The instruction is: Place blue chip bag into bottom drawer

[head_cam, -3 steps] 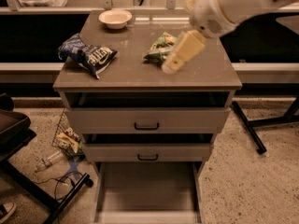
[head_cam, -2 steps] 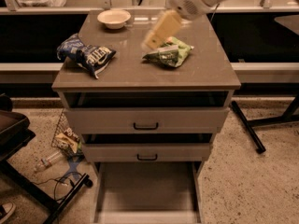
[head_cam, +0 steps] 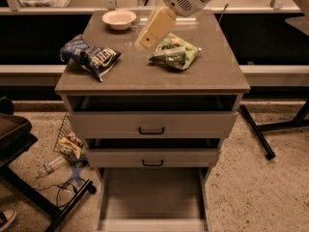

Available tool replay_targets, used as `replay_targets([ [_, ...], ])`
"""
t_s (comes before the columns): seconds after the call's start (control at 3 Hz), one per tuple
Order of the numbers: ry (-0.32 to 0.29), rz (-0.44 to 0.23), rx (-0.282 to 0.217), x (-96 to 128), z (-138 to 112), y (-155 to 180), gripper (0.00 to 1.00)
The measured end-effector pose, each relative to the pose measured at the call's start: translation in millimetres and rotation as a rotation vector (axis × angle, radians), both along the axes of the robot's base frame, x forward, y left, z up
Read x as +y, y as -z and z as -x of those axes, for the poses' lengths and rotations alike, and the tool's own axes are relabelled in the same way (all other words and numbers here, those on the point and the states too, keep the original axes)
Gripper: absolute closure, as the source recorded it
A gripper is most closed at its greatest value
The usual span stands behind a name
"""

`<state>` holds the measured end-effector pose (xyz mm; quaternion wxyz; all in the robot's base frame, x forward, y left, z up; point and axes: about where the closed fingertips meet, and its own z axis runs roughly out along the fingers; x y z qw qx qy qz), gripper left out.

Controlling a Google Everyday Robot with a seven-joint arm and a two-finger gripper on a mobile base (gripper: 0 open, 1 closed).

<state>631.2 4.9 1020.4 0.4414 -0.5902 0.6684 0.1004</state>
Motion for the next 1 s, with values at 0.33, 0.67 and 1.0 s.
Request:
replay_targets([
  [0.33,0.003,0.003,0.023,30,-25,27,0.0],
  [0.67,-0.034,0.021,0.052,85,-66,59,0.0],
  [1.0,-0.089,0.01,0.122,149,-101,109,0.0],
])
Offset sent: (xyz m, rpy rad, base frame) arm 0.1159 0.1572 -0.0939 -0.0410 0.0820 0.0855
